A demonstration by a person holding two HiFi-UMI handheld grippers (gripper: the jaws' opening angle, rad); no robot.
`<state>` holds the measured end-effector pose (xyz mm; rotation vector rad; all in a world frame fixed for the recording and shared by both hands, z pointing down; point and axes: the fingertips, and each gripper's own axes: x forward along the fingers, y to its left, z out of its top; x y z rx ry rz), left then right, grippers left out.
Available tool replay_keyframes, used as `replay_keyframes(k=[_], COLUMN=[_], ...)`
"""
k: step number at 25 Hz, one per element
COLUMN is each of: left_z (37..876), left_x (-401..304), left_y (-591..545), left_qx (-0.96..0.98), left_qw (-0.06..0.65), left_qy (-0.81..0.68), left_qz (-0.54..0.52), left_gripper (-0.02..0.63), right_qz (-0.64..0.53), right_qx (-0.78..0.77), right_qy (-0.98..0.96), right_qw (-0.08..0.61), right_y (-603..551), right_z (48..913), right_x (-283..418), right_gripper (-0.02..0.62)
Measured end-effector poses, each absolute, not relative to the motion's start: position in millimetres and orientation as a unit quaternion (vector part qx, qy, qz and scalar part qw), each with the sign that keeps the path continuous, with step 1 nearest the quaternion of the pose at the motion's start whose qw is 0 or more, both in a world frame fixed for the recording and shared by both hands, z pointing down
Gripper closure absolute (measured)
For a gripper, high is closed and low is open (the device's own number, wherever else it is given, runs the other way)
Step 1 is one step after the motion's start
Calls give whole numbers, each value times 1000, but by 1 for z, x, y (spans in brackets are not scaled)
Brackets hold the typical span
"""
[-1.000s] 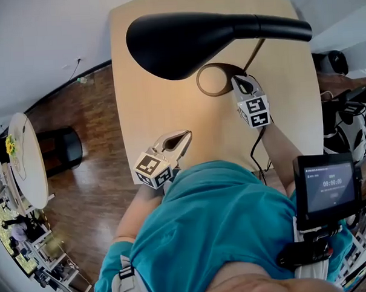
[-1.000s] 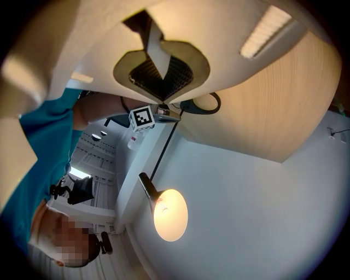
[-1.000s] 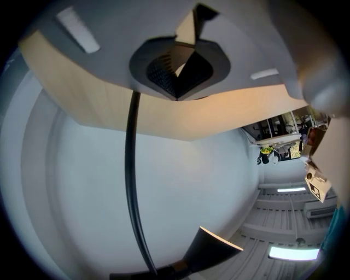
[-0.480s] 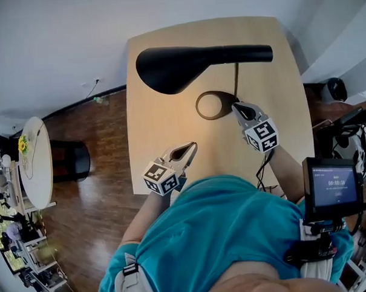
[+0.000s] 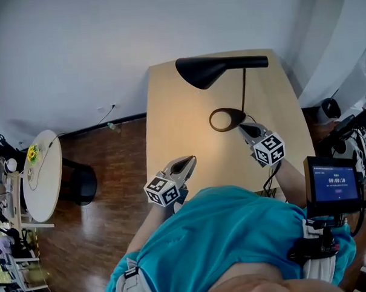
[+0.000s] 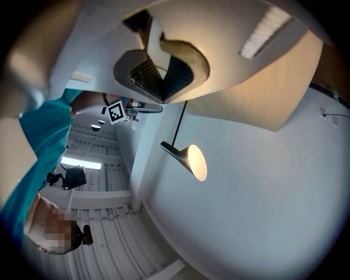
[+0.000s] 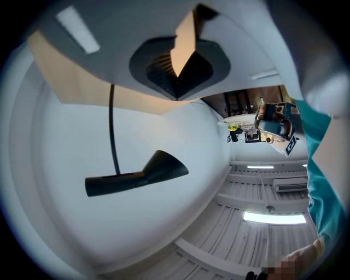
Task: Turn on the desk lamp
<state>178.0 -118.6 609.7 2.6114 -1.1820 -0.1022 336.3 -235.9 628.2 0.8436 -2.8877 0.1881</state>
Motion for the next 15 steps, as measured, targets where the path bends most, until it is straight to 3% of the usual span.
replay_keyframes(k=[8, 15], left_z=[600, 576], left_x=[68, 58], left_y=[26, 95], left_qx=[913, 917], left_qw=[137, 136], left_qy=[-383, -370], left_qz=[-18, -55], left_gripper=[606, 606], right_qz=[94, 60], right_qx=[297, 314], right_qy=[-949, -946], right_qw=[40, 60], right_y=[-71, 16], right_z=[599, 544], right_x=[241, 255], right_gripper=[593, 594])
